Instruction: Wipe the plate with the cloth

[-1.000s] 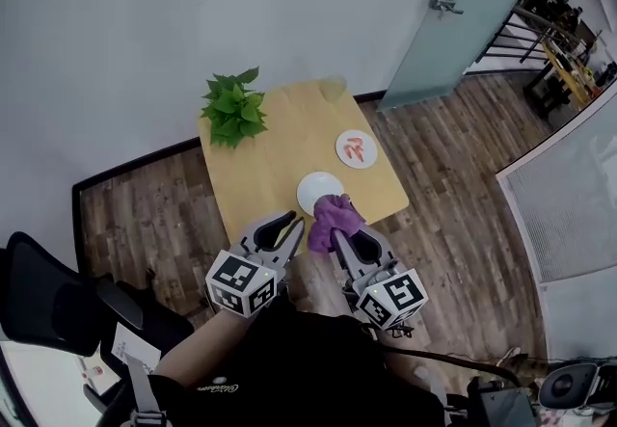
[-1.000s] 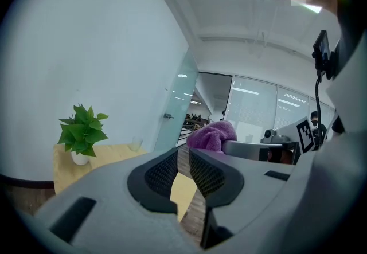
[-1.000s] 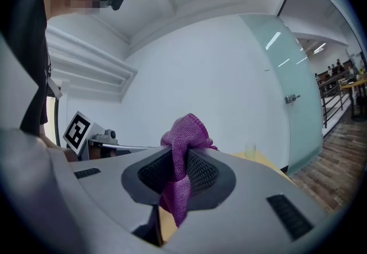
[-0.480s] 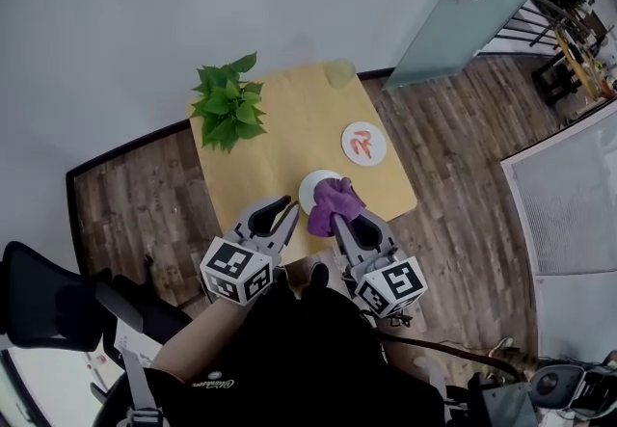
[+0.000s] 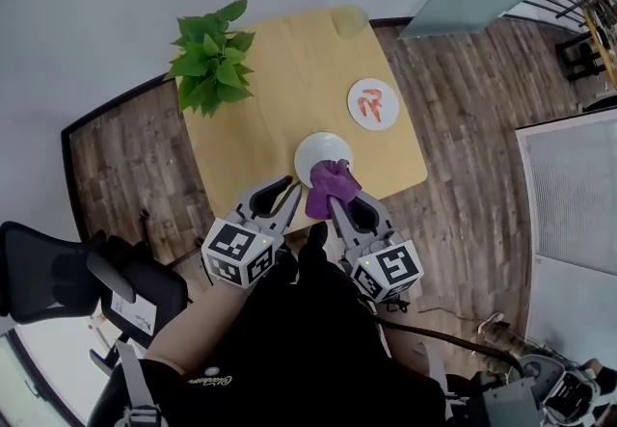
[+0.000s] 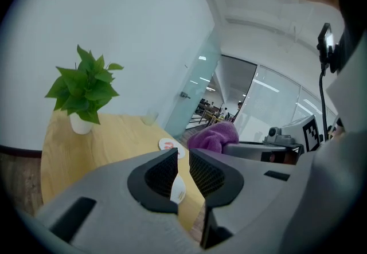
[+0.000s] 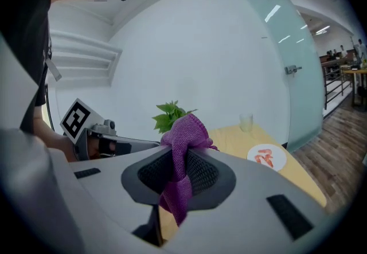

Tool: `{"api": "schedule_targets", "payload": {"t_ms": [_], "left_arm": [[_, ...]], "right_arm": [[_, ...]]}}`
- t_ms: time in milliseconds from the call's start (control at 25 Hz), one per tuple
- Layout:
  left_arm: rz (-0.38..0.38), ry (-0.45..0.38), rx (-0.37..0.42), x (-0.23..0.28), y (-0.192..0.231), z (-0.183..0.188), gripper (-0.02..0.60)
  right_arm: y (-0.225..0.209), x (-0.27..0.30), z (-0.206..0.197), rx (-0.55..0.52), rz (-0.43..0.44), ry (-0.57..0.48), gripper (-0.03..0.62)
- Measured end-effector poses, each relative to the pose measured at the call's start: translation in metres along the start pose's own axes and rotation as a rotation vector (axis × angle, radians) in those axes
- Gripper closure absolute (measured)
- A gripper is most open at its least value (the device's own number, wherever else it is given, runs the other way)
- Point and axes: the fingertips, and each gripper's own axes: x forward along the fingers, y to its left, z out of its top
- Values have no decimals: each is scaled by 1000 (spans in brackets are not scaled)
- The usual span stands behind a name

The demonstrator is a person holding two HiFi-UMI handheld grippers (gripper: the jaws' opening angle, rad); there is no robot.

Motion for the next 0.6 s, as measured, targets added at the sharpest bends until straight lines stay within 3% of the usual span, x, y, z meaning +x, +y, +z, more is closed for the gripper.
{"api": "schedule_targets", "payload": {"t_ms": [160,320,600], "left_arm": [[12,66,-47,15,12,-36,520],[33,70,-97,21,25,-50,521],[75,63,-121,22,43,-53,521]], "right_arm": [[-7,19,-41,3,30,95,539],[-12,38,-66,-9,55,156,539],[-51,110,-90,-183,74,305,539]]}}
